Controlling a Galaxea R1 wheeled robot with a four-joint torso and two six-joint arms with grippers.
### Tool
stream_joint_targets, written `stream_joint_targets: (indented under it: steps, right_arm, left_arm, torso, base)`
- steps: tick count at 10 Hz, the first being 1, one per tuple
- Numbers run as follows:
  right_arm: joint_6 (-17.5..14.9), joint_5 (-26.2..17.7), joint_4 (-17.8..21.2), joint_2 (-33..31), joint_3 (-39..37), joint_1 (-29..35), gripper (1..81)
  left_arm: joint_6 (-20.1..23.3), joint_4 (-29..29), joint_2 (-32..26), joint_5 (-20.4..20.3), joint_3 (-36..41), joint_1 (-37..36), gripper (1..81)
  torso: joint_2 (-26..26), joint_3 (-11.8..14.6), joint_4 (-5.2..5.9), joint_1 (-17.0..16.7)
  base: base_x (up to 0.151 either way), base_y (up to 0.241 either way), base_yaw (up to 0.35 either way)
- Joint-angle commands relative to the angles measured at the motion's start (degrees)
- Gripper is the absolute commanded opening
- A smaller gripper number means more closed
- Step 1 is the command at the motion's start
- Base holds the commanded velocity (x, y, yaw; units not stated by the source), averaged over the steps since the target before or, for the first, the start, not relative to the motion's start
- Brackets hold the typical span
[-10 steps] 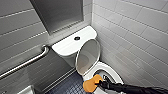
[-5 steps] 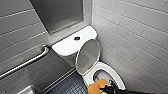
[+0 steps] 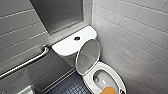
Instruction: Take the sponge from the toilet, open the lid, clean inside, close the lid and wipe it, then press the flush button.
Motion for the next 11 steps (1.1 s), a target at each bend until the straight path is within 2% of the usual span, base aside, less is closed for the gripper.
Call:
stream_joint_targets:
  steps: [1,6,7,8,9,11]
  right_arm:
    - [0.0,0.8,-0.3,-7.1,5.7,-1.6,1.0]
    - [-0.1,12.2,-0.2,-17.5,9.2,-14.3,1.0]
    - [-0.3,14.5,-0.3,-17.8,9.1,-17.4,1.0]
    - [-2.2,16.1,-0.1,-17.2,8.8,-21.8,1.0]
    - [-4.7,19.8,0.2,-14.9,6.9,-26.2,1.0]
    - [-6.5,23.9,-0.1,-14.4,6.7,-31.2,1.0]
  left_arm:
    - [0.2,0.1,-0.3,5.0,0.8,1.4,81.1]
    - [1.2,0.1,-0.2,5.0,0.8,1.4,81.1]
    - [1.2,0.1,-0.3,5.0,0.8,1.4,81.1]
    - [1.2,0.1,-0.4,5.0,0.8,1.4,81.1]
    - [1.2,0.0,-0.4,5.0,0.8,1.4,81.1]
    - [1.2,0.1,-0.2,5.0,0.8,1.4,81.1]
  torso:
    - [0.0,0.0,0.0,0.0]
    - [0.0,0.0,0.0,0.0]
    - [0.0,0.0,0.0,0.0]
    - [0.0,0.0,0.0,0.0]
    - [0.0,0.0,0.0,0.0]
    - [0.0,0.0,0.0,0.0]
  base:
    - [0.0,0.0,0.0]
    - [0.0,0.0,0.0]
    - [0.0,0.0,0.0]
    - [0.0,0.0,0.0]
    - [0.0,0.0,0.0]
    - [0.0,0.0,0.0]
